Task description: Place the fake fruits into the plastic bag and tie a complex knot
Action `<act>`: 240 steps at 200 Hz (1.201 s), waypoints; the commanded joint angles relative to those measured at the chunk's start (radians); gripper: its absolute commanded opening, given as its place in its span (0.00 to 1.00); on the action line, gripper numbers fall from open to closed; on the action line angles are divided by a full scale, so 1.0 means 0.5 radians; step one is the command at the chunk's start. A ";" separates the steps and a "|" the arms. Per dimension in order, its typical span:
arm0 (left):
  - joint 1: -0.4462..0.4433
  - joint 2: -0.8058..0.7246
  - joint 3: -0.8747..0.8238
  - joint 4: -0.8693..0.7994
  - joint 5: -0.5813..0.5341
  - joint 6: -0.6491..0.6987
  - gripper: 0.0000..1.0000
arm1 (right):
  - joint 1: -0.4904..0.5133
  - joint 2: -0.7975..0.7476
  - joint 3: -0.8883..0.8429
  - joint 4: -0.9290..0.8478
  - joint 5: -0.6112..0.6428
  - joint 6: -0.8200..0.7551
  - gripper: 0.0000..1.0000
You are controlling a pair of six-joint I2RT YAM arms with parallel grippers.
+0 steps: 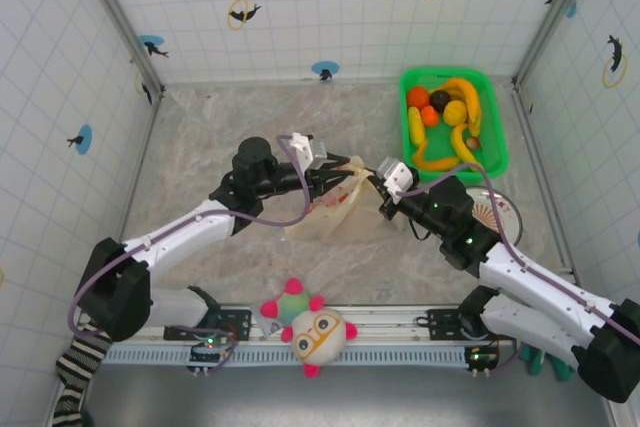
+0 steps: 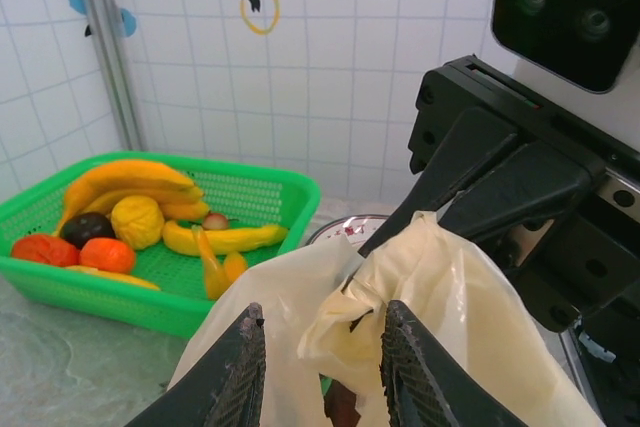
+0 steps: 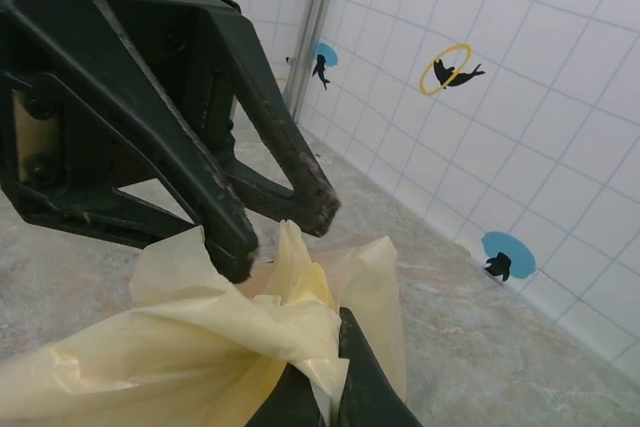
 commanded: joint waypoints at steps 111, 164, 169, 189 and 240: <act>0.010 0.123 0.095 0.106 0.218 -0.040 0.00 | -0.010 -0.001 0.004 0.094 -0.027 -0.009 0.00; 0.011 0.089 0.065 0.078 0.106 -0.042 0.00 | -0.027 -0.144 0.120 -0.269 0.015 0.008 0.39; 0.009 0.089 0.064 0.078 0.102 -0.047 0.00 | -0.031 -0.176 0.136 -0.319 0.013 0.017 0.44; 0.010 0.090 0.064 0.073 0.094 -0.051 0.00 | -0.058 -0.323 0.184 -0.517 0.016 0.099 0.61; 0.011 0.110 0.070 0.070 0.095 -0.064 0.00 | -0.340 -0.672 0.379 -1.050 -0.076 0.463 0.73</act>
